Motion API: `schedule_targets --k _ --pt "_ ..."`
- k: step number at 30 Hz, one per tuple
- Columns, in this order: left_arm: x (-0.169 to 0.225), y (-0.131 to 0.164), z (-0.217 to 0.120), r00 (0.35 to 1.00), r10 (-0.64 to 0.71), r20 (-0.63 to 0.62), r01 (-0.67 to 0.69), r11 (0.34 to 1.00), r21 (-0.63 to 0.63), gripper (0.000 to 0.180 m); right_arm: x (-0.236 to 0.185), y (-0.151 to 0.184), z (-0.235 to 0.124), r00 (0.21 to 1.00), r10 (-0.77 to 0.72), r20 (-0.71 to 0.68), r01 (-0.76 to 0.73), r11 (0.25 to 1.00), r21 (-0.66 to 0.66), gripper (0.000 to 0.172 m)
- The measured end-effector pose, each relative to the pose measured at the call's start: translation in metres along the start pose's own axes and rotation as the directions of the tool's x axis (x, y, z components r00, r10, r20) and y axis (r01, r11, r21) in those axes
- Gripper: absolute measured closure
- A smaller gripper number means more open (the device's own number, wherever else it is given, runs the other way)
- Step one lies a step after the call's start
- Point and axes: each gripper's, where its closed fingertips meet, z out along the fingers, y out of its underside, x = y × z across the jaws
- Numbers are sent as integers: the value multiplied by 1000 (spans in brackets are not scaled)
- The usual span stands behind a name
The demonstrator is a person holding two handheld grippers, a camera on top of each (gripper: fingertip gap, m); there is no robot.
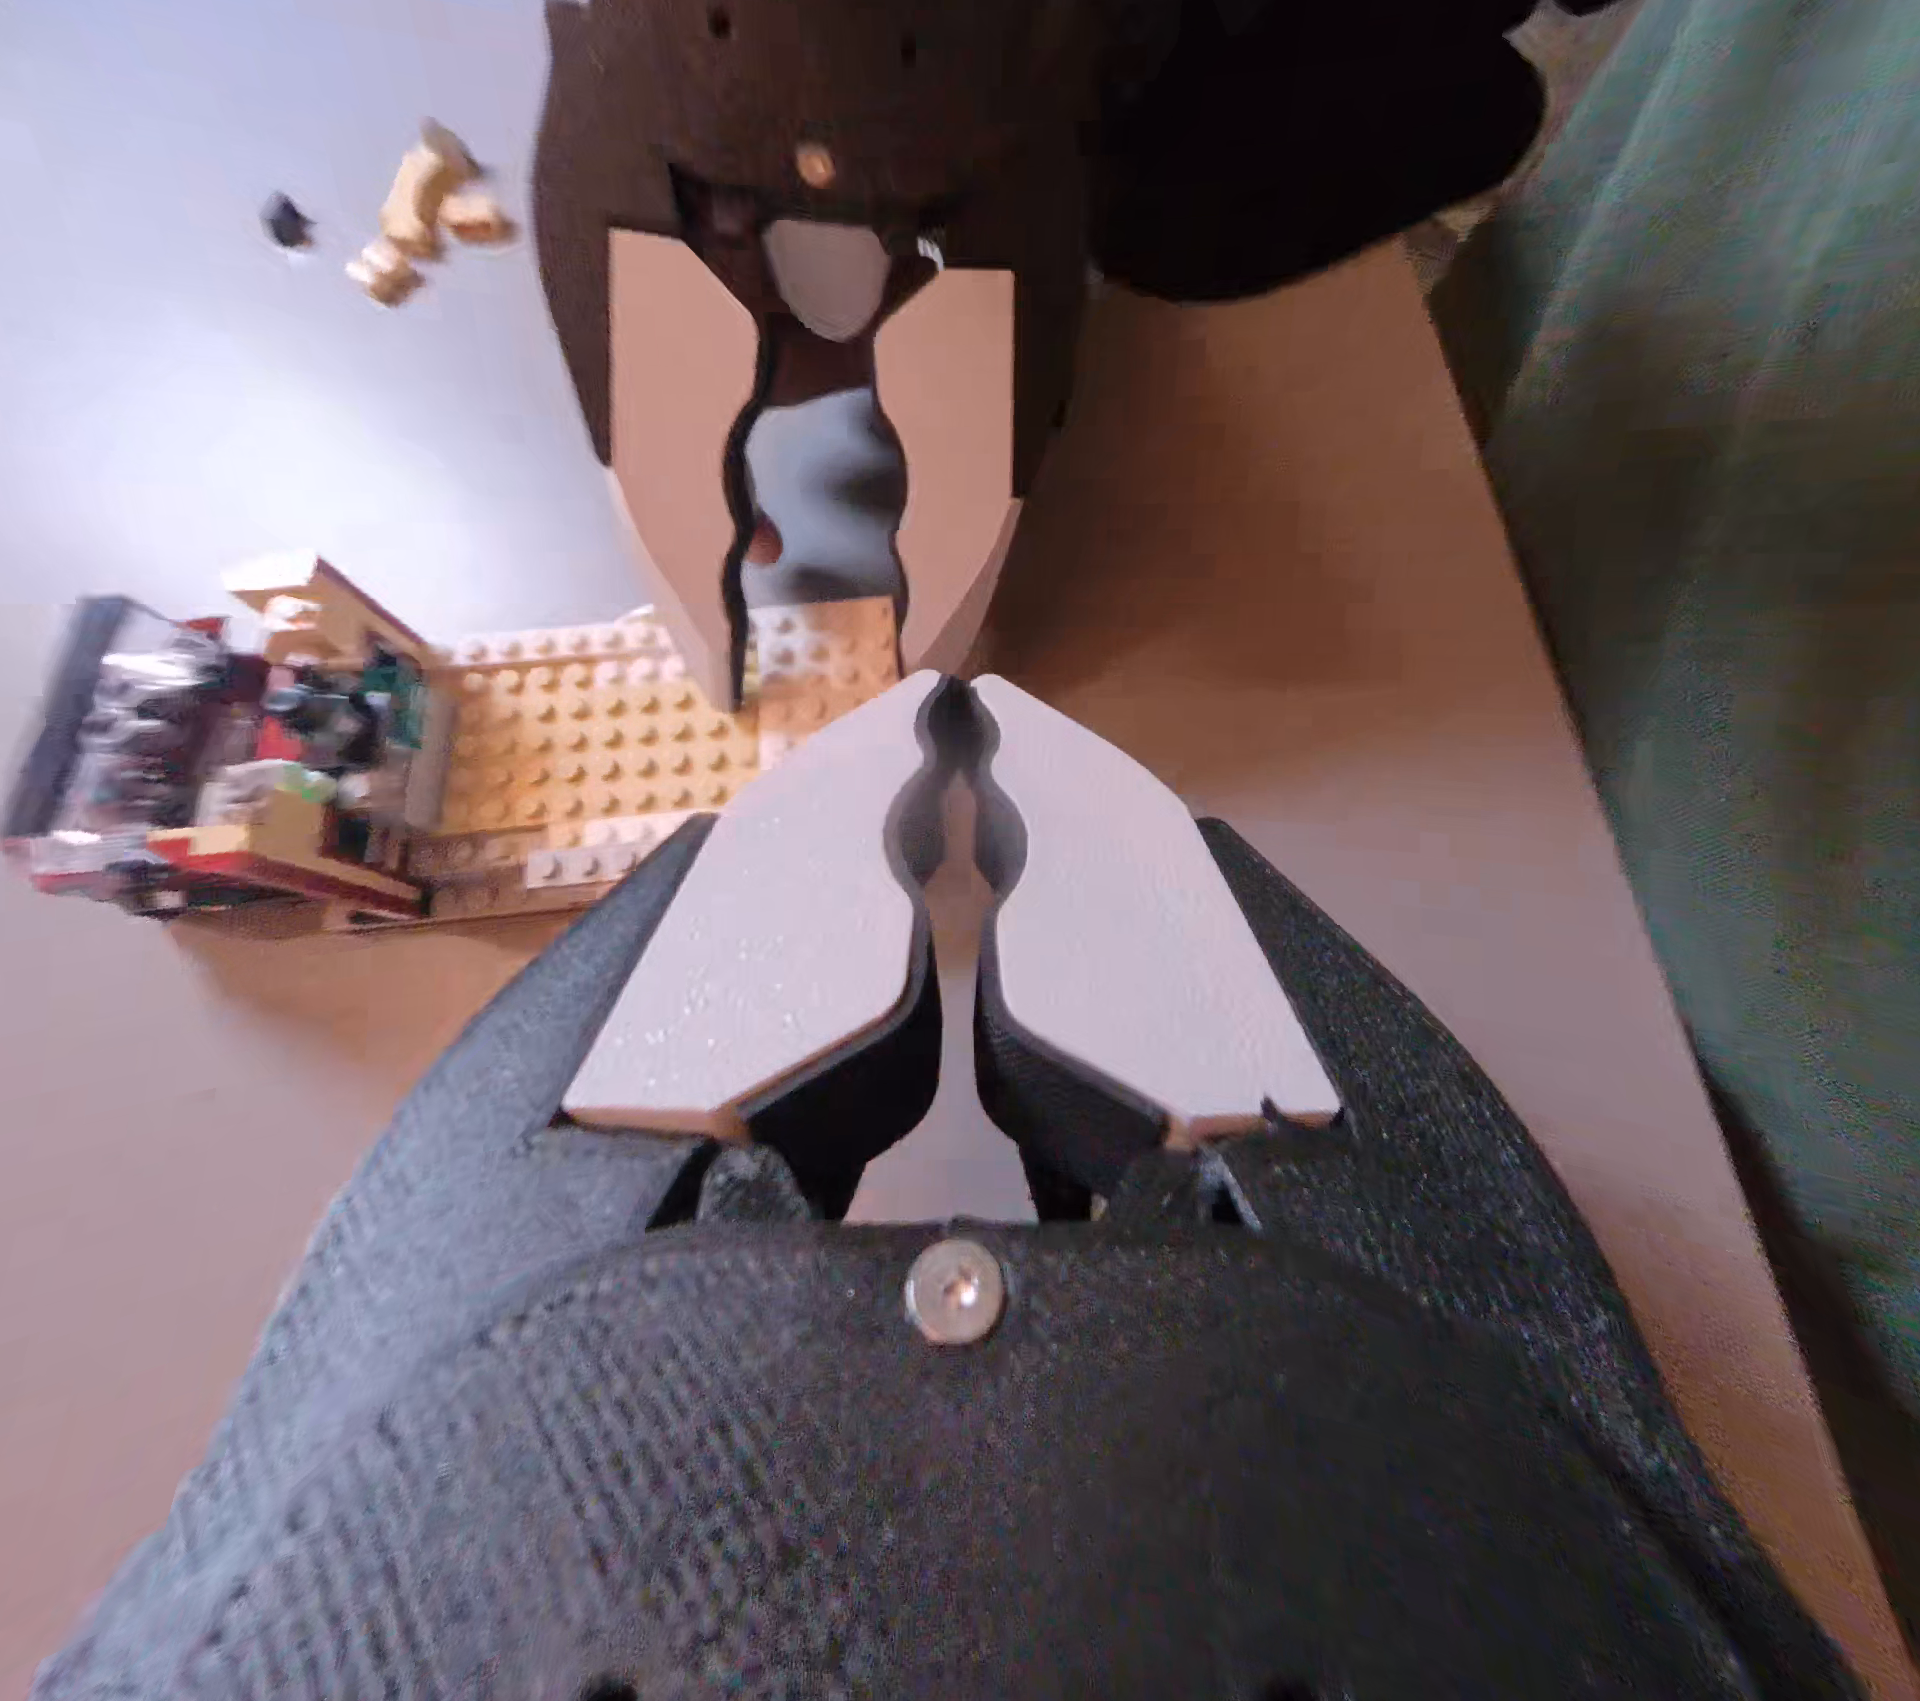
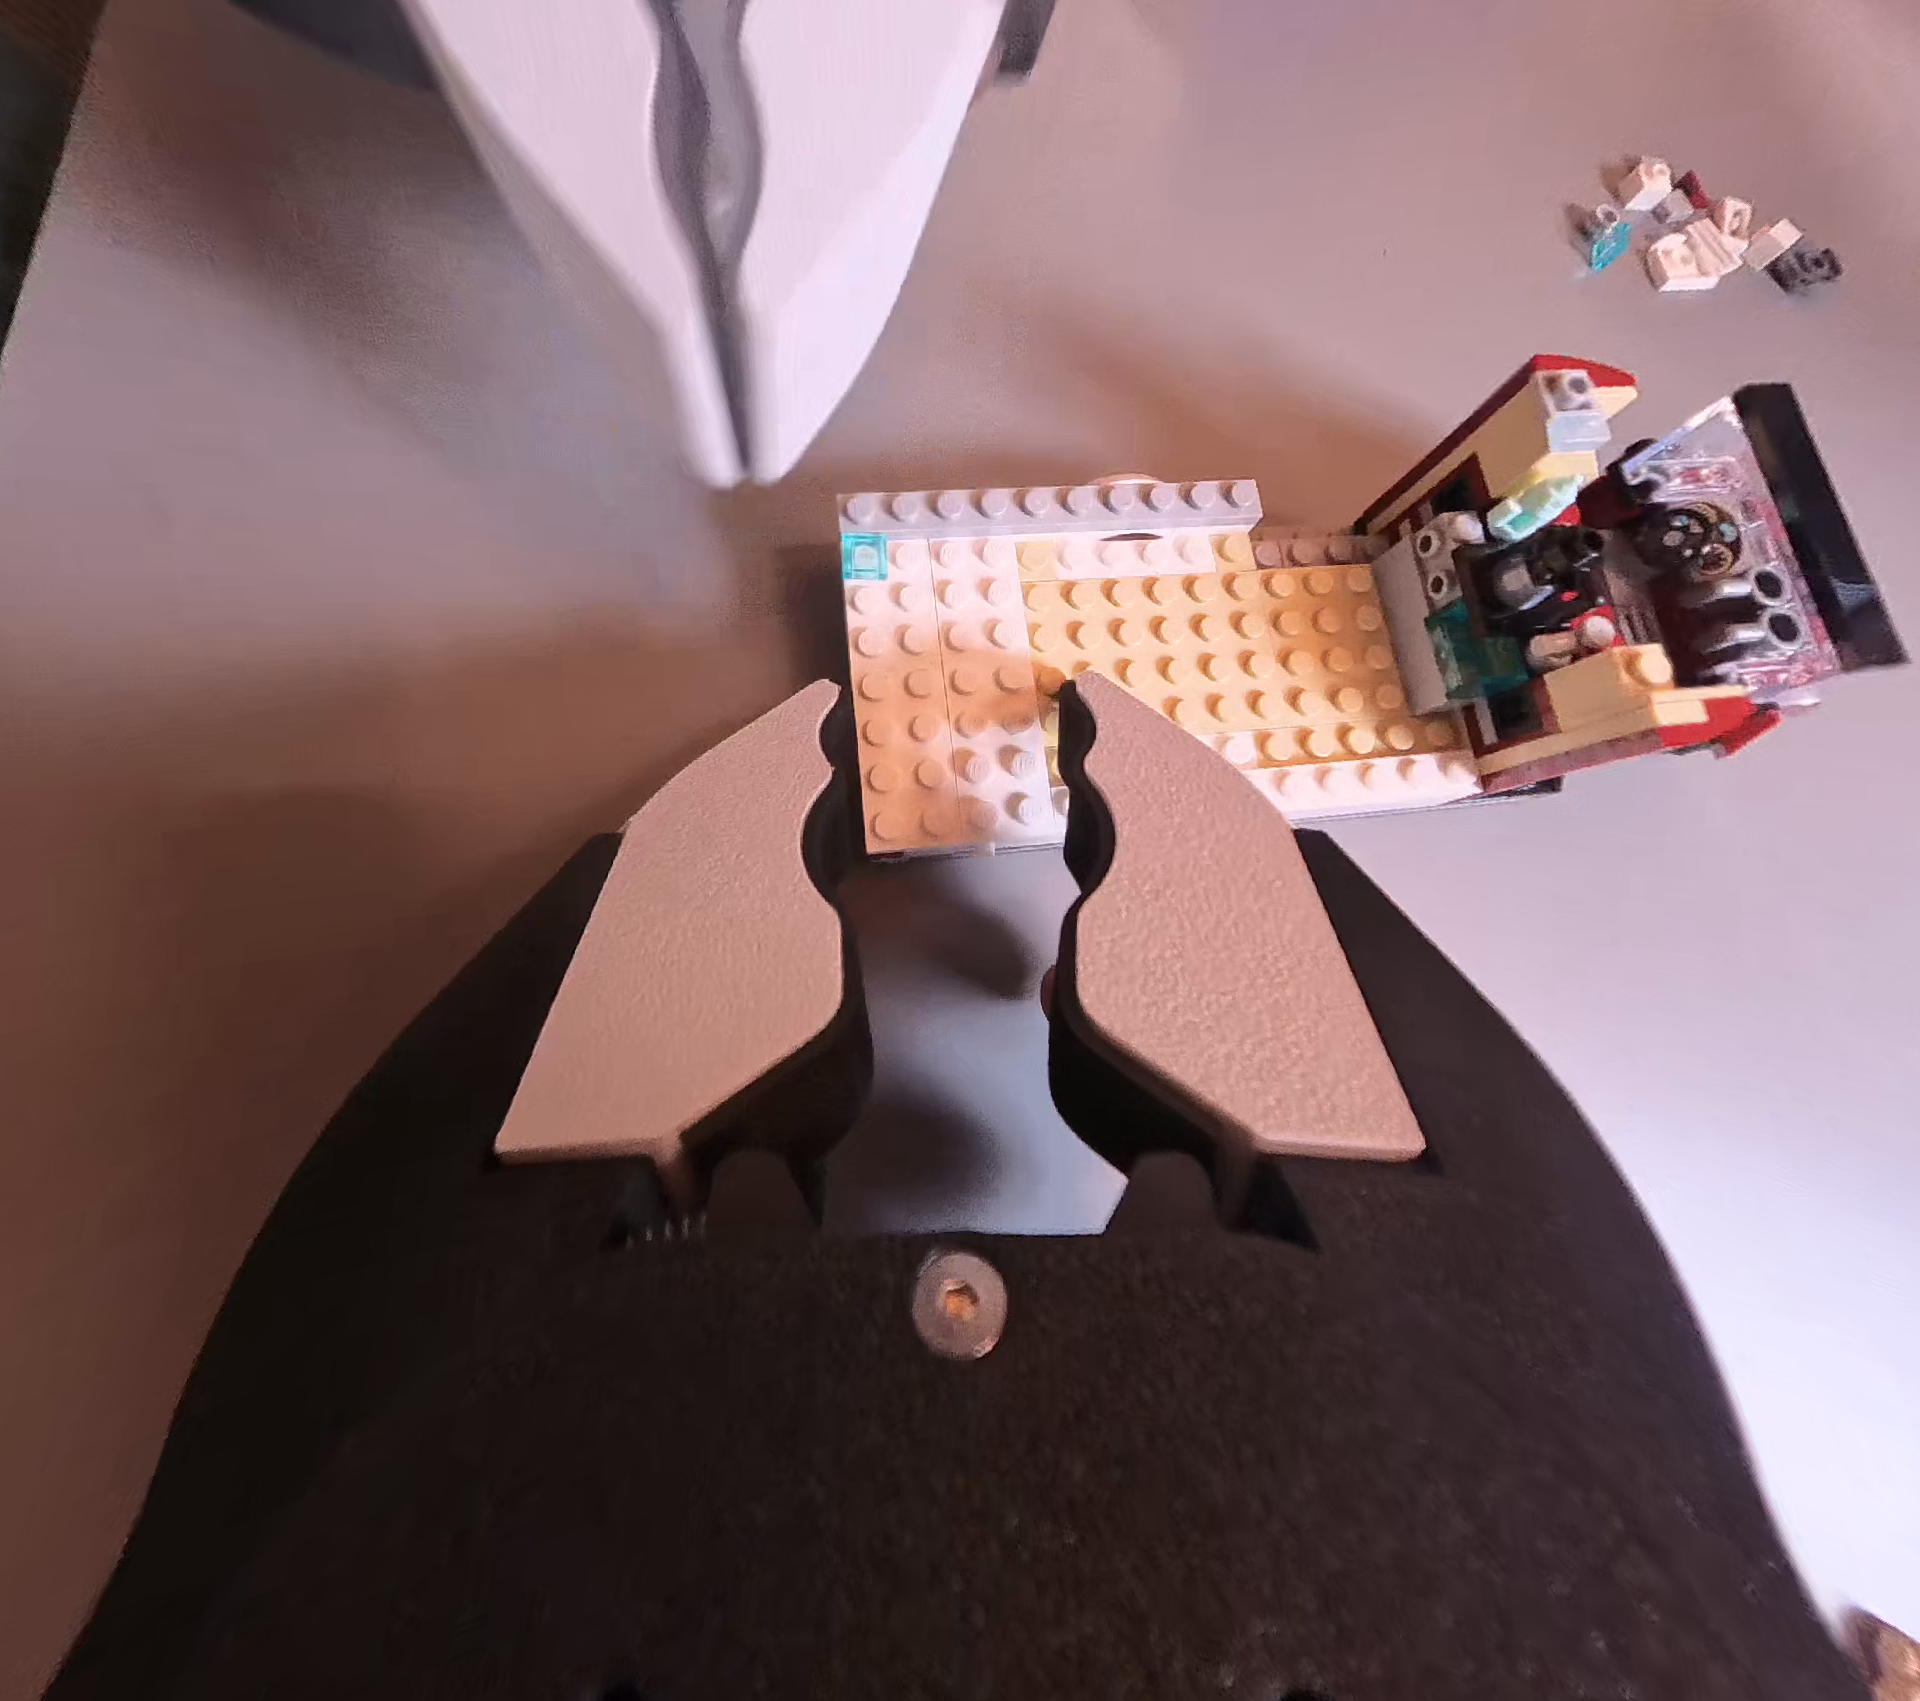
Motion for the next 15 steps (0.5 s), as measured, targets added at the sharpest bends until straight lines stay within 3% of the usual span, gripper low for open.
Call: schedule_targets --k 1,4,6,9,15 --pt "-9 -4 -7 996 48 78 -49 999 18 180 -1 0 0 1000 12 14 -12 1000 4 134" --pt "-14 -8 -18 993 39 113 -42 999 24 180 -5 -3 0 998 35 51 -35 999 15 134" --pt "-16 5 -13 991 55 122 -47 996 -71 180 -6 -3 0 998 29 50 -30 999 15 134" --pt "-9 23 3 995 74 70 -56 971 -232 153 -7 -4 1 998 32 53 -33 999 20 133" --pt "-16 39 10 966 254 43 -207 863 -461 167 -7 -4 2 998 29 47 -30 999 18 133"
